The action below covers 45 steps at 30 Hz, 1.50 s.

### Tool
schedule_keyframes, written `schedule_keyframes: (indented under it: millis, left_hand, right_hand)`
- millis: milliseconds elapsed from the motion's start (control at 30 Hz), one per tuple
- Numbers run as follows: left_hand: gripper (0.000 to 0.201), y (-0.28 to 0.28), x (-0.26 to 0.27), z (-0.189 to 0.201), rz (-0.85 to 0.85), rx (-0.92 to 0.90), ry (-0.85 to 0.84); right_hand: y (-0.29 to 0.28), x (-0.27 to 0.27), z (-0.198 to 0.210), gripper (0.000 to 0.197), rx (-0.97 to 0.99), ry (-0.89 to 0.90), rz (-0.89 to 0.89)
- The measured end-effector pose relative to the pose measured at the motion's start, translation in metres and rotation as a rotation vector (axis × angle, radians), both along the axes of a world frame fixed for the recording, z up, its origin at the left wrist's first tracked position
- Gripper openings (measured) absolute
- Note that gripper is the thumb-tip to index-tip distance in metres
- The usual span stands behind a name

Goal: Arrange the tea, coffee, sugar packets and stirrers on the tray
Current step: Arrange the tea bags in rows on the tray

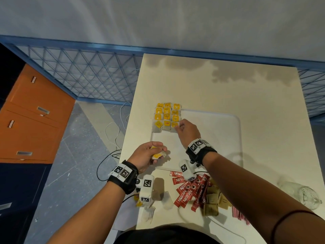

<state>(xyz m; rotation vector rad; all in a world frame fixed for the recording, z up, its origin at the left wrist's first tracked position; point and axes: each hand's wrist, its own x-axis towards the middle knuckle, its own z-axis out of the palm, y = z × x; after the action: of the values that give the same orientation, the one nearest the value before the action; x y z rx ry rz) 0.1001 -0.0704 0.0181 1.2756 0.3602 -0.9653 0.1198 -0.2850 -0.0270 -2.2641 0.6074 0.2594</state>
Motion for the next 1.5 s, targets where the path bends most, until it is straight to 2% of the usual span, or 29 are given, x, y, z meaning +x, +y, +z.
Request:
schedule_keyframes:
  millis: [200, 333, 467, 833, 1067, 1267, 1500]
  left_hand:
    - [0.020, 0.004, 0.001, -0.001, 0.021, -0.014, 0.008]
    - [0.029, 0.007, 0.005, -0.004, 0.062, -0.004, 0.020]
    - [0.038, 0.004, 0.016, -0.009, 0.167, 0.024, 0.055]
    - [0.047, -0.009, 0.041, -0.011, 0.147, 0.061, 0.035]
    - [0.042, -0.011, 0.045, -0.008, 0.157, 0.060, 0.050]
    - [0.036, -0.006, 0.041, -0.006, 0.133, 0.076, 0.043]
    - [0.034, 0.003, 0.031, 0.003, 0.123, -0.045, 0.058]
  right_hand:
    - [0.005, 0.000, 0.007, 0.018, -0.022, -0.008, -0.038]
    - [0.015, -0.004, 0.011, 0.013, -0.095, -0.071, 0.124]
    - [0.021, -0.003, 0.013, 0.024, -0.113, -0.091, 0.240]
    - [0.027, -0.002, 0.010, 0.024, -0.083, -0.041, 0.236]
    - [0.027, 0.002, 0.012, 0.023, -0.081, -0.047, 0.240]
    - [0.025, -0.006, 0.017, 0.028, -0.016, -0.072, 0.229]
    - [0.028, -0.035, 0.034, 0.022, 0.231, -0.174, 0.185]
